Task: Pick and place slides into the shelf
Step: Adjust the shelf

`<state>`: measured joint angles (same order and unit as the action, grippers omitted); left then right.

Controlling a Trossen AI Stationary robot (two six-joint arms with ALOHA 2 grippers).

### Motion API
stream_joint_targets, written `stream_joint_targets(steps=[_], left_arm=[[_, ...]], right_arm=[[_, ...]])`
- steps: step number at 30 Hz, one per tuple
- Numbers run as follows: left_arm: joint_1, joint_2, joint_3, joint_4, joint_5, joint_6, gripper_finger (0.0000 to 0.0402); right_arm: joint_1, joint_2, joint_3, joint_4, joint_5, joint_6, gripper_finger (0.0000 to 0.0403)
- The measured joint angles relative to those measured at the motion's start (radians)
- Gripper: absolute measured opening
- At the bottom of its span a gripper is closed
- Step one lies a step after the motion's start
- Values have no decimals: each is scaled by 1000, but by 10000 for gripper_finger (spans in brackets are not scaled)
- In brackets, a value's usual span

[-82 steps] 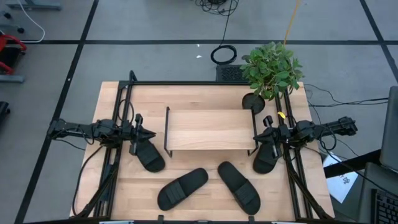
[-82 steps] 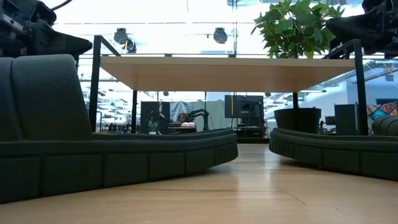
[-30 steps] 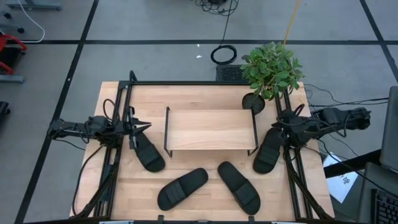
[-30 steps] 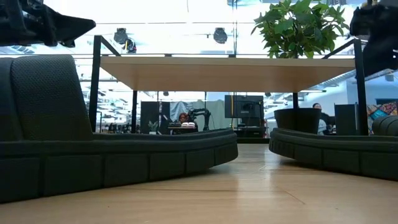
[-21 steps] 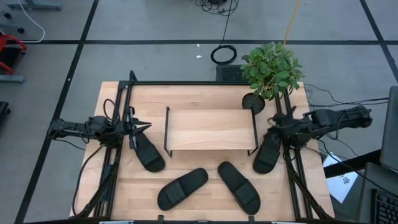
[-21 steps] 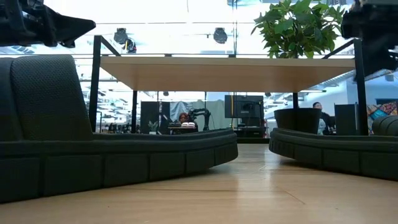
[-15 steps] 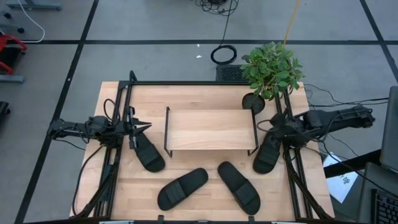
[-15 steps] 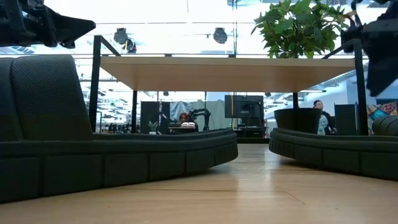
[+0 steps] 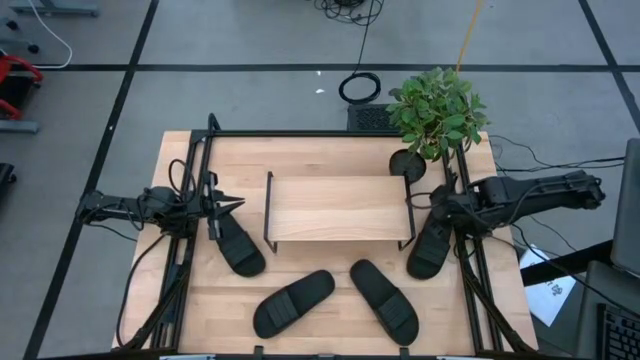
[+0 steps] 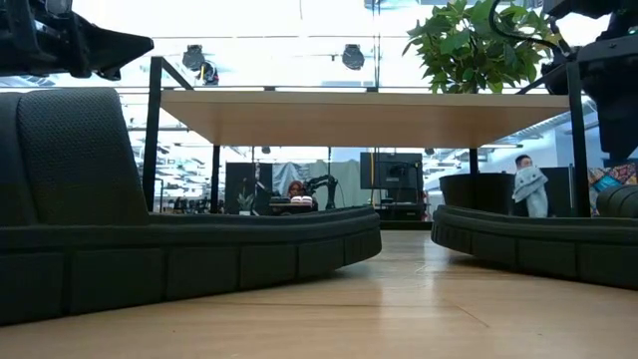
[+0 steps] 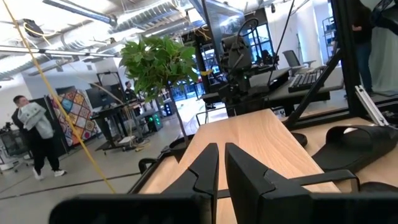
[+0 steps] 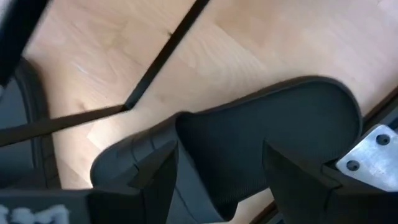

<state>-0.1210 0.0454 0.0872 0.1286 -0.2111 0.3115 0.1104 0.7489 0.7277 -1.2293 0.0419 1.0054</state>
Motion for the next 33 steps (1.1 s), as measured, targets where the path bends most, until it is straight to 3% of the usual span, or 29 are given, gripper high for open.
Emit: stream_joint_targets(steps=[12, 22, 29, 33], left_arm=[[0, 0, 0, -15, 0, -1, 37], [0, 0, 0, -16, 0, -3, 37], [0, 0, 0, 0, 0, -2, 37], [0, 0, 0, 5, 0, -2, 37]], right_arm=[[0, 66, 0, 2, -57, -11, 220], [1, 116, 0, 11, -121, -130, 219], [10, 61, -2, 66, -106, -170, 219], [65, 19, -2, 204, -149, -173, 219]])
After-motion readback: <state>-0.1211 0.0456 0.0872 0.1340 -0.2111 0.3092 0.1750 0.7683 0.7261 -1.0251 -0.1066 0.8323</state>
